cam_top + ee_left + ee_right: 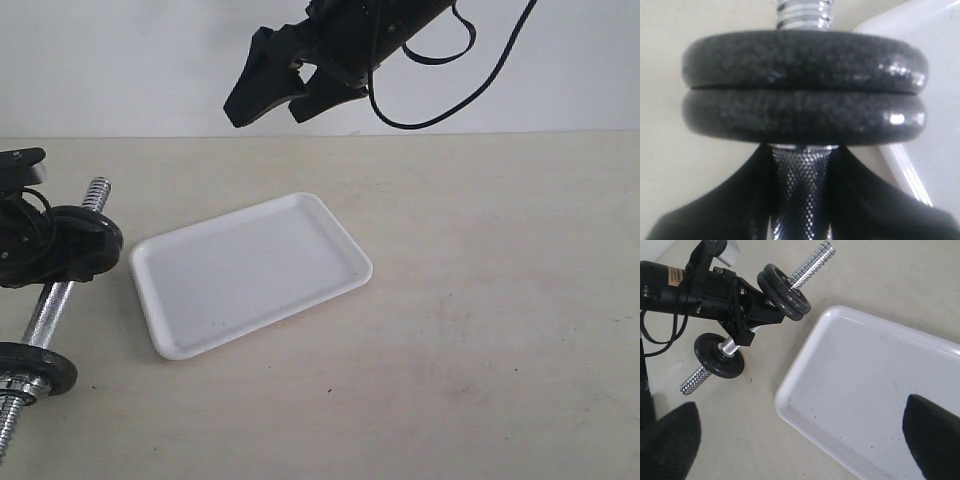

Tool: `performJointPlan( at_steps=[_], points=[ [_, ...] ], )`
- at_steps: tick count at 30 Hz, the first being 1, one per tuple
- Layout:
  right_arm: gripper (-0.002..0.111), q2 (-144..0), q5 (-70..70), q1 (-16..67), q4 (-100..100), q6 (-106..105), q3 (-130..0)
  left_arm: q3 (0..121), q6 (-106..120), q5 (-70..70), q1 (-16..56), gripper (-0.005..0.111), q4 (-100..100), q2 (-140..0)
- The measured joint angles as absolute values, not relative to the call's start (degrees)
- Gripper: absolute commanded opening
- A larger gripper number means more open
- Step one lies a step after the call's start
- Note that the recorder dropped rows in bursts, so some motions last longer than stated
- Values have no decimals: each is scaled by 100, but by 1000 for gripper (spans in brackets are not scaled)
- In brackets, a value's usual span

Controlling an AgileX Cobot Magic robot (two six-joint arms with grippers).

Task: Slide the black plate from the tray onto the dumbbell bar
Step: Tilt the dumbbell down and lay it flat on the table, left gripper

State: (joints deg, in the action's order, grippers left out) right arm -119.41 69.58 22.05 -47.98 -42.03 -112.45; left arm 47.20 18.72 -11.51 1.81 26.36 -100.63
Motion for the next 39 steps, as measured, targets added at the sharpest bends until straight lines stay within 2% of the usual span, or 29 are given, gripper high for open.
performJointPlan(
  at_steps=[39],
  points=[
    [105, -11941, 6958, 2205, -4798, -4259, -11245, 5323, 2018, -982, 174, 4, 2809, -10684]
  ],
)
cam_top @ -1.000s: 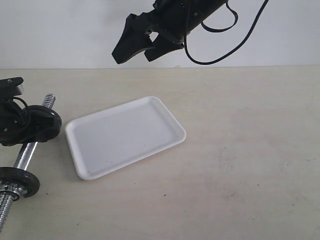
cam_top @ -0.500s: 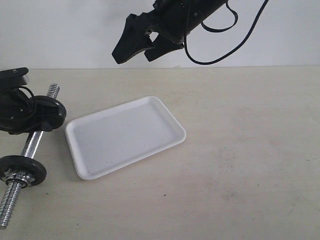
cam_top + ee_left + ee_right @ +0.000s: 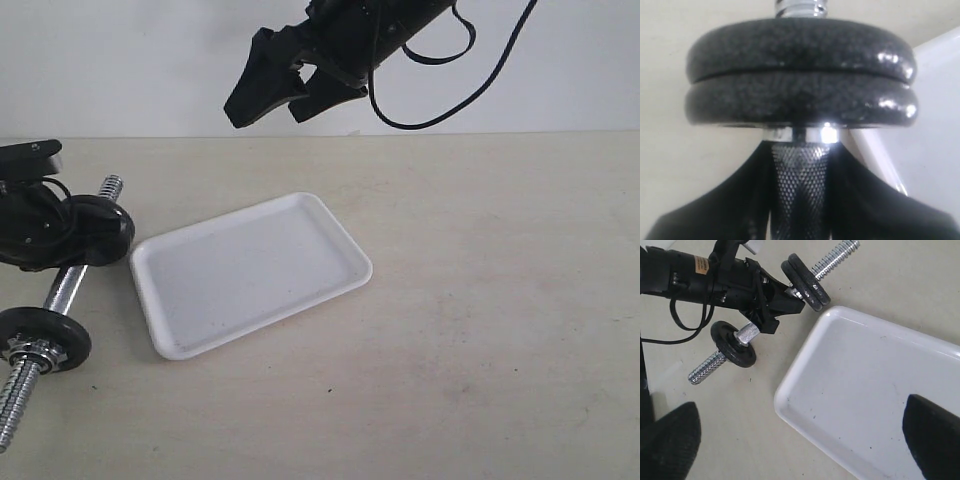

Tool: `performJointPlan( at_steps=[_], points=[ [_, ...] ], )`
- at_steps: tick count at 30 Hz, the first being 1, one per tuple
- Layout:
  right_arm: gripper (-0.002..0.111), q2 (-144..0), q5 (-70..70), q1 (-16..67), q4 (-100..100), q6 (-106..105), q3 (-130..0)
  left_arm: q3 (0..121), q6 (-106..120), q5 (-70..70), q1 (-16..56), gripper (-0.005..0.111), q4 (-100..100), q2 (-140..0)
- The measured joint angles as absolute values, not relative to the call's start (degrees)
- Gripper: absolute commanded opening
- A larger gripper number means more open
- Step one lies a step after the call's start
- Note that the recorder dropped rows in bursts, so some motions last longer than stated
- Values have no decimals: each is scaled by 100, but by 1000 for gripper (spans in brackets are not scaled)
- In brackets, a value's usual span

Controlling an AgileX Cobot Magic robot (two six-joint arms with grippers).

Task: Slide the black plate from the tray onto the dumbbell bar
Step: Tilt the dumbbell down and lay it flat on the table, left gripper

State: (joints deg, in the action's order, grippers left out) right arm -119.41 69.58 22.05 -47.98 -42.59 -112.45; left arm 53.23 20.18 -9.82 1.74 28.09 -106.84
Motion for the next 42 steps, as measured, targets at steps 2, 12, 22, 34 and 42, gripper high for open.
performJointPlan(
  at_steps=[2, 12, 22, 34, 42],
  points=[
    [105, -11941, 6958, 2205, -4798, -4259, -11245, 5323, 2018, -897, 174, 4, 2809, -10744],
    [105, -11941, 6958, 2205, -4798, -4273, -11245, 5323, 2018, -397, 174, 4, 2833, -10857],
    [105, -11941, 6958, 2205, -4798, -4296, -11245, 5323, 2029, -386, 174, 4, 2707, -10857],
    [105, -11941, 6958, 2205, -4798, -4304, -11245, 5323, 2029, -386, 174, 25, 2684, -10857],
    [105, -11941, 6969, 2205, -4798, -4319, -11245, 5395, 2041, 530, 196, 60, 2662, -10779]
  ],
)
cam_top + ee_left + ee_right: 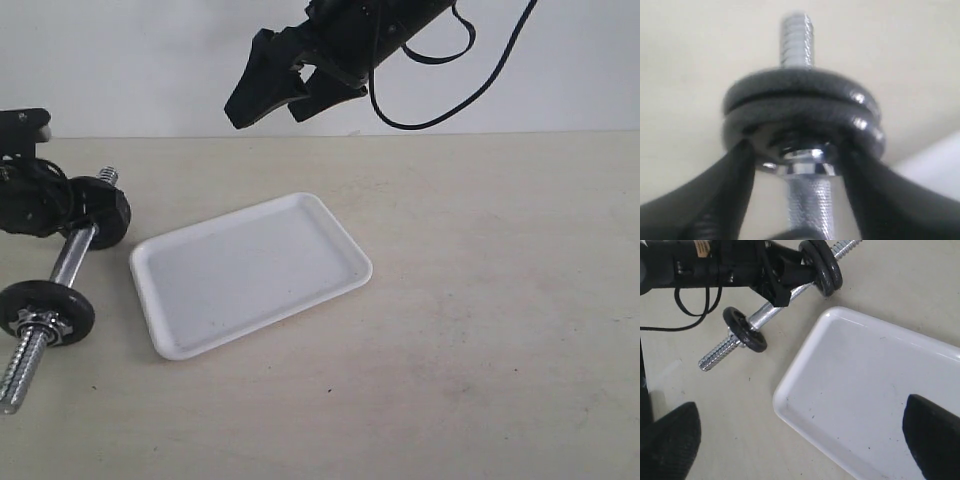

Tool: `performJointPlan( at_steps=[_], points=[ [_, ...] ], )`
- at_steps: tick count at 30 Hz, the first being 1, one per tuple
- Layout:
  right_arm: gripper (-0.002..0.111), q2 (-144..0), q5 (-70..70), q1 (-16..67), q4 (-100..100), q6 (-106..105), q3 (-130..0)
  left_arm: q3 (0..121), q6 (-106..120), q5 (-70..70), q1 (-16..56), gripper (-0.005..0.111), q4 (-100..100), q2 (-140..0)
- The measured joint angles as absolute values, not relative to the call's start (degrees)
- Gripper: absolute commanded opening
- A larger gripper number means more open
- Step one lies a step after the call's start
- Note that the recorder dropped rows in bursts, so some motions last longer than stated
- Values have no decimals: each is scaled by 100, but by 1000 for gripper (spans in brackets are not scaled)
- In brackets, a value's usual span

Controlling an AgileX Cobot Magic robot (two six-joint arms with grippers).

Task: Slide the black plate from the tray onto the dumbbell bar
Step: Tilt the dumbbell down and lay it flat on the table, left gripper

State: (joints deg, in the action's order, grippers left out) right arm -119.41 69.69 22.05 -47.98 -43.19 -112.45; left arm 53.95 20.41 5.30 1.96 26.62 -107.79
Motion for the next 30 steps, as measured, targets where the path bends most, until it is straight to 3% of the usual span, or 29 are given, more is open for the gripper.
performJointPlan(
  at_steps=[5, 30],
  points=[
    [105, -11941, 6967, 2205, -4798, -4319, -11245, 5510, 2009, 1454, 182, 64, 2662, -10705],
    [105, -11941, 6967, 2205, -4798, -4331, -11245, 5510, 2009, 1399, 182, 64, 2685, -10705]
  ],
)
